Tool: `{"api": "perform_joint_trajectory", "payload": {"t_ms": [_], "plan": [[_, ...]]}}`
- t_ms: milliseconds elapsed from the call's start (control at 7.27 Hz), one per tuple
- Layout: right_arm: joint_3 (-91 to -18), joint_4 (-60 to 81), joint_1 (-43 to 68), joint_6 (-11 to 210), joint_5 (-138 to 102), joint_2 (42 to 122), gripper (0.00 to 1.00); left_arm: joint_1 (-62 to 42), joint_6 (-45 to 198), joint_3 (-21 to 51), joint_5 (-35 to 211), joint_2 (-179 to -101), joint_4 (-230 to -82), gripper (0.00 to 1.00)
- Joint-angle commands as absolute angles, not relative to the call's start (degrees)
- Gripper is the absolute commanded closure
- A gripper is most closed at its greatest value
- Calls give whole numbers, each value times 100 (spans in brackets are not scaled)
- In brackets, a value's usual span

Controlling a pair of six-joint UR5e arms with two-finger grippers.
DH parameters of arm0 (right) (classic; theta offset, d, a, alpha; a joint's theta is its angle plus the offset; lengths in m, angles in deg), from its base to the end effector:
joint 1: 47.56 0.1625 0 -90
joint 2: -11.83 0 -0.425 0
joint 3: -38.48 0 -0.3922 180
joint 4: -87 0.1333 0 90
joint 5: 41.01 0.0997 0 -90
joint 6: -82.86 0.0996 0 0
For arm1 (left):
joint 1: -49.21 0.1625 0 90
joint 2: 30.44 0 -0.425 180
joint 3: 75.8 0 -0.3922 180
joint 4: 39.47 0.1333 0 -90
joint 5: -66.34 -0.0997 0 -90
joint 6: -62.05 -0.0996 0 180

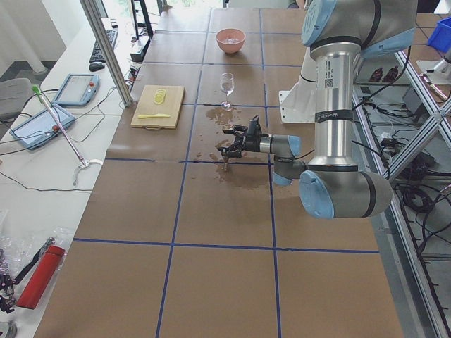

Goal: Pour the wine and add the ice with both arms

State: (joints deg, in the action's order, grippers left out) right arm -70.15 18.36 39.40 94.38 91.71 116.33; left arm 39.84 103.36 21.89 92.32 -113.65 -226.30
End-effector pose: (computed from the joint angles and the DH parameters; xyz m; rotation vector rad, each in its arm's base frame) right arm 0.0441 -0.4092 0.5689 0.3272 -0.7799 -0.0267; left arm 0.3305 -0.2804 0.4737 1.3914 0.8808 -0.4261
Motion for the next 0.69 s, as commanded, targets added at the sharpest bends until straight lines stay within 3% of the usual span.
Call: {"api": "perform_joint_trajectory", "payload": {"t_ms": [0, 550], "plan": [[-7015, 1836, 3937, 9438, 9170, 11633, 0, 3772, 9818, 2448, 9751, -11297, -22642, 0], [-7007, 1836, 3946, 9429, 9170, 11633, 0, 1562, 9317, 2448, 12515, -11384, -21511, 0]]}}
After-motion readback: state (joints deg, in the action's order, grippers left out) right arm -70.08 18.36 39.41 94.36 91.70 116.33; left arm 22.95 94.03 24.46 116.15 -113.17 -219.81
